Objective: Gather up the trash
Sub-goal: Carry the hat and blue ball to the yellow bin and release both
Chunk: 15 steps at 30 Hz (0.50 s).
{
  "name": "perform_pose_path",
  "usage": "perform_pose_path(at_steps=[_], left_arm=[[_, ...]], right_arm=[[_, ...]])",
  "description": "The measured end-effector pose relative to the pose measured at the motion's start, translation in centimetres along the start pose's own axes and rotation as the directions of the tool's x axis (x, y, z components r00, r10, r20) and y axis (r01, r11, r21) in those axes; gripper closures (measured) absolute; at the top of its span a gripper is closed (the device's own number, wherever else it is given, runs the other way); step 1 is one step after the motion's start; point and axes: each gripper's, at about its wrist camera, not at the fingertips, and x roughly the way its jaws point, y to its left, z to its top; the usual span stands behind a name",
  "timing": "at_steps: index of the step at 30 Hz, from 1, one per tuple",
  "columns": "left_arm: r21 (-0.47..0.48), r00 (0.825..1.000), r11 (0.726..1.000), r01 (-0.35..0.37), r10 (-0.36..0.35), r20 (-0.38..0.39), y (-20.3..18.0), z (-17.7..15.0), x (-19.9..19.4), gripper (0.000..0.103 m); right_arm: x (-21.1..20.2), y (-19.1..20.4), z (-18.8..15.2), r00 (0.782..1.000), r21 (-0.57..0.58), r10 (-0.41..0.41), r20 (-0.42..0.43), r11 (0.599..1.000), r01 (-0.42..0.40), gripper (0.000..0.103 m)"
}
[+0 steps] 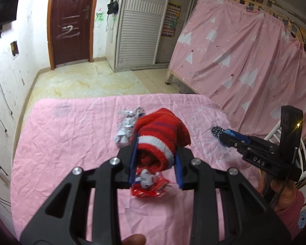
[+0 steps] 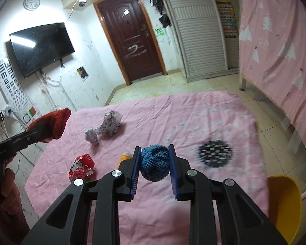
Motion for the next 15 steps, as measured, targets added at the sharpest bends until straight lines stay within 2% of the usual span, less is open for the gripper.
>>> perform_pose_path(at_steps=[15], left_arm=[[0.117, 1.000, 0.993, 0.014, -0.013, -0.013, -6.6, 0.0, 1.1, 0.075]], right_arm=[[-8.0, -8.3, -1.7, 0.984, 0.153, -0.112, 0.142, 0.984, 0.090, 0.083]])
